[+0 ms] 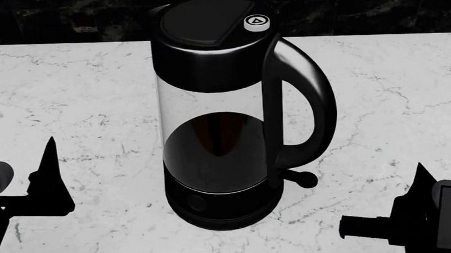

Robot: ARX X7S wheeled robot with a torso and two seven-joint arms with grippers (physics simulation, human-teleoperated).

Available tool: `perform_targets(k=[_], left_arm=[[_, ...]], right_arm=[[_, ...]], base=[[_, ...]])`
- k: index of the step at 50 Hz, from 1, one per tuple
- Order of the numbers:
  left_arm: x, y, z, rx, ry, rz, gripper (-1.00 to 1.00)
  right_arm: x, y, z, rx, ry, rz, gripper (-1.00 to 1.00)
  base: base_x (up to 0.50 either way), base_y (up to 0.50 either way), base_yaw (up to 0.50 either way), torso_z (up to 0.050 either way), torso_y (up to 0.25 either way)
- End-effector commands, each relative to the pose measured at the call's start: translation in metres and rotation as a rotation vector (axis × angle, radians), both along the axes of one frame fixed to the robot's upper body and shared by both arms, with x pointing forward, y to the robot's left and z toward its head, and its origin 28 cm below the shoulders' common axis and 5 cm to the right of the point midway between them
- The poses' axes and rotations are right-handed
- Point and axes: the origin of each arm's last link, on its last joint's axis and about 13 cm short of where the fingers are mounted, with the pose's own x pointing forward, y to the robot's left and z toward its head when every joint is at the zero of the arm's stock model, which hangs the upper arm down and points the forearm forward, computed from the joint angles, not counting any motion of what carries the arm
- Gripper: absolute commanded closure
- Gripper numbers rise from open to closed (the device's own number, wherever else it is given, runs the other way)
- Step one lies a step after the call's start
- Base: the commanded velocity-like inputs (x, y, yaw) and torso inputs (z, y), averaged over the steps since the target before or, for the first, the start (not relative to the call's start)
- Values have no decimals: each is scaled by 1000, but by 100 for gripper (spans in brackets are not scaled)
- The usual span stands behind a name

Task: Press down the lever to turn on the electric kettle.

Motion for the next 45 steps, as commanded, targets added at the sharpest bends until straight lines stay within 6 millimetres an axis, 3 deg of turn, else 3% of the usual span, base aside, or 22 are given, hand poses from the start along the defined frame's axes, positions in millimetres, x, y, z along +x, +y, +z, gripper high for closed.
perform_targets(k=[1, 9, 16, 25, 45], left_arm=[[-2, 0, 2, 4, -8, -4, -100], [-1, -1, 2, 7, -7, -4, -100], [1, 0, 0, 4, -4, 1, -100], [2, 0, -2, 10, -2, 8, -100], [3, 2, -5, 16, 2, 23, -100]], right_arm=[[6, 0, -9, -12, 34, 21, 100], [21, 7, -10, 19, 26, 139, 100], [35, 10, -19, 145, 73, 301, 100], [49, 18, -35, 154, 127, 334, 100], [50, 18, -25, 160, 96, 330, 100]], base=[[0, 0, 0, 0, 0], [0, 0, 0, 0, 0], [0, 0, 0, 0, 0], [0, 0, 0, 0, 0], [0, 0, 0, 0, 0]])
